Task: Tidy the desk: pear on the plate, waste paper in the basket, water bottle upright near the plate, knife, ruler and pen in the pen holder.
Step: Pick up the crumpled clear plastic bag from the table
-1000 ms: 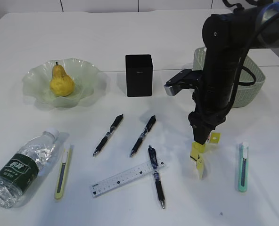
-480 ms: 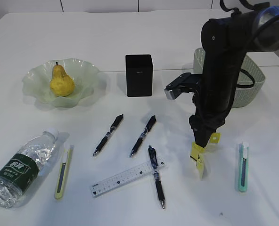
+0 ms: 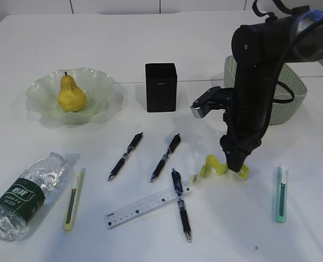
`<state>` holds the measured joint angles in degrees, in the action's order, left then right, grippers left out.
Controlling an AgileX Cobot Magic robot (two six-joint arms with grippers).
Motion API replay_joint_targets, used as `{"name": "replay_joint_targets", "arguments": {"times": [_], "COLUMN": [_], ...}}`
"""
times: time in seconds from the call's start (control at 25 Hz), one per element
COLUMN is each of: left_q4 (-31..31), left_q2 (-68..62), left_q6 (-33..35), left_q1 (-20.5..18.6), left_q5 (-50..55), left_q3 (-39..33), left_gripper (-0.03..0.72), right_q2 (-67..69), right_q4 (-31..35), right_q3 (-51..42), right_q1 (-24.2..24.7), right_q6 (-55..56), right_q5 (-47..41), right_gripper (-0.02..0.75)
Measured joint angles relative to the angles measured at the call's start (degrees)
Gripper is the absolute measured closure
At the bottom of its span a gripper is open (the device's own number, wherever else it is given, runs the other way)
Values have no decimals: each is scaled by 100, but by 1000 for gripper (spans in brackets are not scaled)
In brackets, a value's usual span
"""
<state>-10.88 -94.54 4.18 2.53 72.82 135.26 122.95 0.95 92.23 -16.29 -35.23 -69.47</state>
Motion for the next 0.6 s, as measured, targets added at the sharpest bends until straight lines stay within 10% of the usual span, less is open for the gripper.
{"name": "replay_joint_targets", "arguments": {"times": [0.6], "left_q4": [0], "left_q2": [0], "left_q6": [0], "left_q1": [0], "left_q5": [0], "left_q3": [0], "left_gripper": [222], "right_q2": [75], "right_q4": [318], "right_q3": [0], "right_q1": [0], "right_q6": [-5], "right_q5": [0], "right_gripper": [225]}}
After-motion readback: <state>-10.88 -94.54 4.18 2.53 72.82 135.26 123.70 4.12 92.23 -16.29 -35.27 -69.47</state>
